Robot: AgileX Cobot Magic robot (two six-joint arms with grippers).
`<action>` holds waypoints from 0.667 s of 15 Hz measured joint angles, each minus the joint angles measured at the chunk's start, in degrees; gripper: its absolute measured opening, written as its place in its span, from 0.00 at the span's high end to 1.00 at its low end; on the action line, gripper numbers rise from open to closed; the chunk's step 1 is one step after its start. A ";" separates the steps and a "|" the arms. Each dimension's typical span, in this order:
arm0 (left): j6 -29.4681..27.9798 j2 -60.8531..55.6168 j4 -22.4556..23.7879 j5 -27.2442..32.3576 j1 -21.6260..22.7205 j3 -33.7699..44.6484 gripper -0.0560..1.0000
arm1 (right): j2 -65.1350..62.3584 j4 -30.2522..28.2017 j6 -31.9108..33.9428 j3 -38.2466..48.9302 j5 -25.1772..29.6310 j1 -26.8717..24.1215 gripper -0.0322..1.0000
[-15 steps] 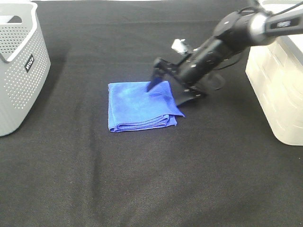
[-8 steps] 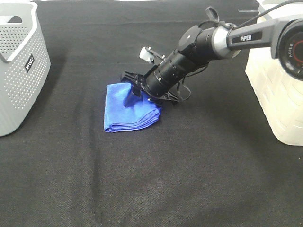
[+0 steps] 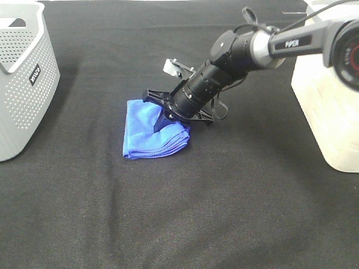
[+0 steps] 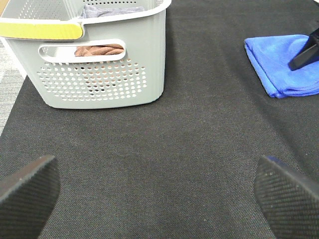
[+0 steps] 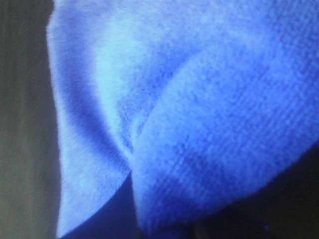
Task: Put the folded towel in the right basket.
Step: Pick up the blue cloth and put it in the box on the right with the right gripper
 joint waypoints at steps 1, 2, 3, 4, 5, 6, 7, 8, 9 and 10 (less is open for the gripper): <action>0.00 0.00 0.00 0.00 0.00 0.00 0.01 | -2.18 -1.78 0.00 -0.11 2.18 0.17 0.81; 0.00 0.00 0.00 0.00 0.00 0.00 0.01 | -5.90 -4.41 0.00 -2.64 6.07 0.06 0.81; 0.00 0.00 0.00 0.00 0.00 0.00 0.01 | -8.37 -5.27 0.06 -5.21 9.22 -0.74 0.81; 0.00 0.00 0.00 0.00 0.00 0.00 0.01 | -11.00 -5.73 0.06 -8.65 13.24 -2.35 0.81; 0.00 0.00 0.00 0.00 0.00 0.00 0.01 | -11.00 -5.73 0.06 -8.65 13.24 -2.35 0.81; 0.00 0.00 0.00 0.00 0.00 0.00 0.01 | -12.83 -6.59 -0.06 -11.97 16.73 -4.18 0.81; 0.00 0.00 0.00 0.00 0.00 0.00 0.01 | -15.01 -7.73 -0.23 -15.64 20.05 -6.88 0.81; 0.00 0.00 0.00 0.00 0.00 0.00 0.01 | -17.82 -8.54 -0.23 -20.40 24.41 -11.75 0.81; 0.00 0.00 0.00 0.00 0.00 0.00 0.01 | -19.25 -8.77 -0.11 -22.86 26.30 -15.07 0.81; 0.00 0.00 0.00 0.00 0.00 0.00 0.01 | -20.63 -8.77 0.06 -24.69 26.93 -18.85 0.81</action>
